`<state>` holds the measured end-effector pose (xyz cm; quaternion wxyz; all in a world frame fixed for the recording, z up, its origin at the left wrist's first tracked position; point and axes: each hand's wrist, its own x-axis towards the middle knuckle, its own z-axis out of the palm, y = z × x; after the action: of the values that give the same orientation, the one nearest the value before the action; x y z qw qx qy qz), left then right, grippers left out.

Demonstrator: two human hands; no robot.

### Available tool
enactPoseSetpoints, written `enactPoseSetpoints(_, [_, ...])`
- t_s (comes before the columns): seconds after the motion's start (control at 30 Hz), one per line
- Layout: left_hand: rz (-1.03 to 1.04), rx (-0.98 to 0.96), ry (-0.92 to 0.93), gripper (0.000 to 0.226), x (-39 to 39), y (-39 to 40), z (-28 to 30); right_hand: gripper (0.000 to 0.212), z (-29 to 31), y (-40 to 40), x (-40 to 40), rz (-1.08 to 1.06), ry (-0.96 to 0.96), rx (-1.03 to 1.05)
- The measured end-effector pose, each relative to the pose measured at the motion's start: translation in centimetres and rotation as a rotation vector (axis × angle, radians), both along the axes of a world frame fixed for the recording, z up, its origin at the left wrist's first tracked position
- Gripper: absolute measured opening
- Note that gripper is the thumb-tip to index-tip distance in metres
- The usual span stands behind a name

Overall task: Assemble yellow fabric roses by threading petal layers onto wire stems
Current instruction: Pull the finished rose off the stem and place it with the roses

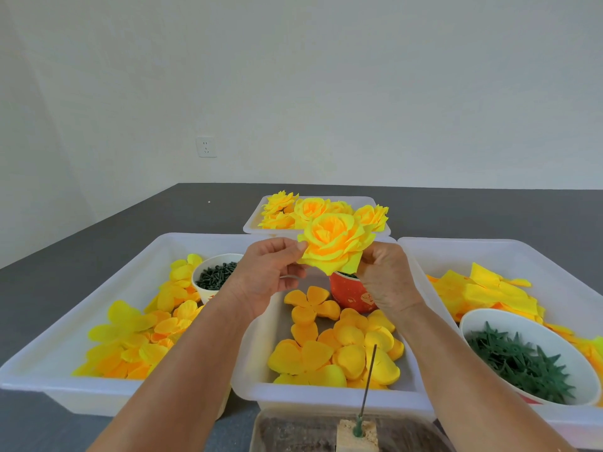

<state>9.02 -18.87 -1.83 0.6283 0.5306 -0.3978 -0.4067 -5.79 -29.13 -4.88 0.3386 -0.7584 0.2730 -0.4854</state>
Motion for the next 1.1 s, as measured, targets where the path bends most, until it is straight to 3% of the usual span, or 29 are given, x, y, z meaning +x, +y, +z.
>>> enactPoseSetpoints(0.27, [0.018,-0.065,0.105,0.002,0.57,-0.24,-0.16,0.009,0.12,0.14,0.06,0.064,-0.025,0.1])
enactPoseSetpoints(0.5, [-0.069,-0.061,0.347,0.027,0.31,-0.18,0.39,0.009,0.29,0.33,0.03,0.07,-0.143,0.165])
enactPoseSetpoints(0.63, [-0.12,0.038,0.278,0.038,0.13,-0.06,0.44,0.021,0.29,0.32,0.0,0.037,-0.176,0.178])
enactPoseSetpoints(0.77, [-0.088,0.034,0.148,0.031,0.11,-0.11,0.24,0.003,0.29,0.52,0.03,0.022,-0.128,0.149])
enactPoseSetpoints(0.9, [-0.044,-0.016,0.198,0.013,0.39,-0.11,0.0,0.008,0.19,0.6,-0.1,0.03,-0.073,0.084])
enactPoseSetpoints(1.1, [-0.095,0.105,0.433,0.01,0.6,-0.15,-0.11,0.015,0.31,0.67,-0.02,0.044,-0.049,0.037])
